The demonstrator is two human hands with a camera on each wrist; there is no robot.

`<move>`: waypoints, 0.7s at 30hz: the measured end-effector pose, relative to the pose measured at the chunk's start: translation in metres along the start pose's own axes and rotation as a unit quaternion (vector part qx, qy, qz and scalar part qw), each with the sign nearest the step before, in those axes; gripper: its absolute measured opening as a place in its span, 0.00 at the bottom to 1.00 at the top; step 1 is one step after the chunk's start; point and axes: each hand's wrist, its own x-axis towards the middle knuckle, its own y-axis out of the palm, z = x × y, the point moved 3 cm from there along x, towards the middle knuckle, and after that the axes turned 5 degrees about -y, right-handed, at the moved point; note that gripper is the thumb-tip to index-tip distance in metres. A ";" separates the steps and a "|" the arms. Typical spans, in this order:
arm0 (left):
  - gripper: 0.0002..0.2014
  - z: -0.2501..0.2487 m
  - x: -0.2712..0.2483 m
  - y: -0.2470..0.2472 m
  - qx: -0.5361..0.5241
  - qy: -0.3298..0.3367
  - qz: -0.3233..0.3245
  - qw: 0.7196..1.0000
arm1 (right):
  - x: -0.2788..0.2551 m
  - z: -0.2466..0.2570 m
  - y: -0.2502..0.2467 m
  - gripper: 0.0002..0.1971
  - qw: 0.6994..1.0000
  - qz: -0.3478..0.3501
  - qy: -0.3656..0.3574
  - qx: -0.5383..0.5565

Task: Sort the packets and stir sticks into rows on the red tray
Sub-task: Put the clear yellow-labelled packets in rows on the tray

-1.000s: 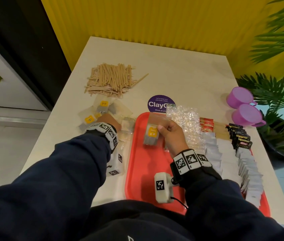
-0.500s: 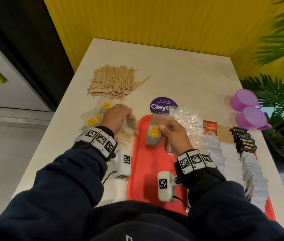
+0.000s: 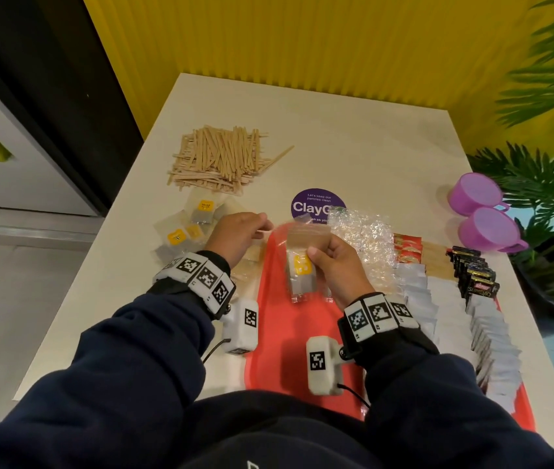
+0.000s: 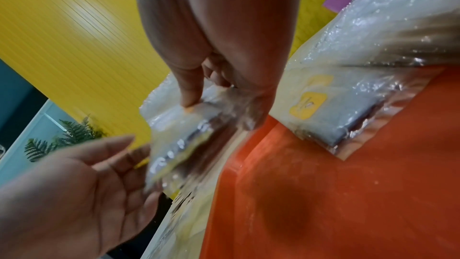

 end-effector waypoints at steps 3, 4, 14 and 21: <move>0.03 0.019 0.011 -0.017 0.243 -0.014 -0.121 0.962 | 0.001 -0.003 -0.007 0.15 0.999 -0.032 -0.001 -0.014; 0.03 0.026 0.013 -0.020 0.301 -0.048 -0.125 0.944 | 0.000 -0.002 -0.008 0.16 0.999 -0.035 -0.004 -0.013; 0.17 0.040 0.023 -0.008 0.479 -0.150 -0.067 0.862 | -0.003 -0.002 -0.007 0.15 0.999 -0.022 0.021 0.011; 0.07 0.028 0.018 -0.013 0.360 -0.095 -0.095 0.923 | -0.003 -0.004 -0.012 0.15 0.999 -0.029 0.022 0.015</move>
